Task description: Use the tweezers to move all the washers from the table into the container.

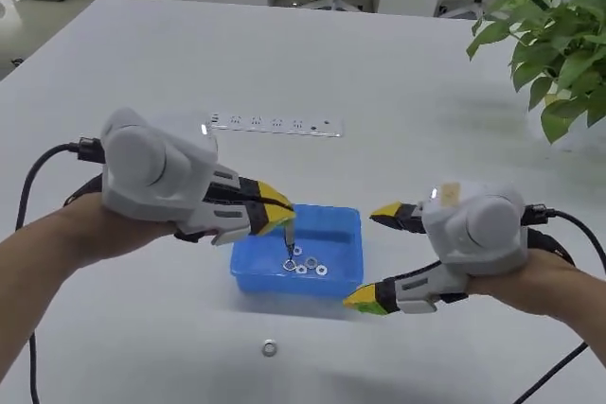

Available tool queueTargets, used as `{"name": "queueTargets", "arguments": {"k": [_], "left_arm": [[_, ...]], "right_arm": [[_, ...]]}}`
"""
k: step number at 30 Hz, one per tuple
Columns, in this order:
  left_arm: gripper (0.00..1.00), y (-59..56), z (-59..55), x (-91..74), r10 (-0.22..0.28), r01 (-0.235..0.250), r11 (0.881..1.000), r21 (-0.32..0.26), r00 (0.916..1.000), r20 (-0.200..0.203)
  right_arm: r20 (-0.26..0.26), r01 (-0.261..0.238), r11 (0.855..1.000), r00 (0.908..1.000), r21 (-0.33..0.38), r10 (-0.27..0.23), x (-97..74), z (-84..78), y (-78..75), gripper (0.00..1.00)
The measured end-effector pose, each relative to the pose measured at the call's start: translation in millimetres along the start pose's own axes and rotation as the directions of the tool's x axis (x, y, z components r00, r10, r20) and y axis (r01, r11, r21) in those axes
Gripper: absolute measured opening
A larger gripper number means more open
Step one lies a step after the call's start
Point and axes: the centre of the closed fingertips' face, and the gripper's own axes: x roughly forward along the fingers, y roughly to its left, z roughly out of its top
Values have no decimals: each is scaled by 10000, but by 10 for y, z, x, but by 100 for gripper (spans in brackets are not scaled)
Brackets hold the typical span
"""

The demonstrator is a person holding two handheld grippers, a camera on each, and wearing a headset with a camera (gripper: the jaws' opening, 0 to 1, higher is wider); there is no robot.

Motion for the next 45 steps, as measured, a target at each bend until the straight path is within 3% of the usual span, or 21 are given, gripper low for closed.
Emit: {"name": "queueTargets", "arguments": {"k": [13,24,45], "left_arm": [[5,-145,-45,-95,-47,46,9999,-106,10000,-59],[5,-293,-157,-127,-177,173,9994,-298,9998,-130],[5,-489,-423,-128,-456,431,9978,-505,9978,-484]], "right_arm": [[52,160,9991,9999,403,-162,-43,-87,108,89],[257,79,9974,9996,722,-98,-33,-111,224,100],[-21,-170,9966,9998,803,172,31,-209,398,100]]}}
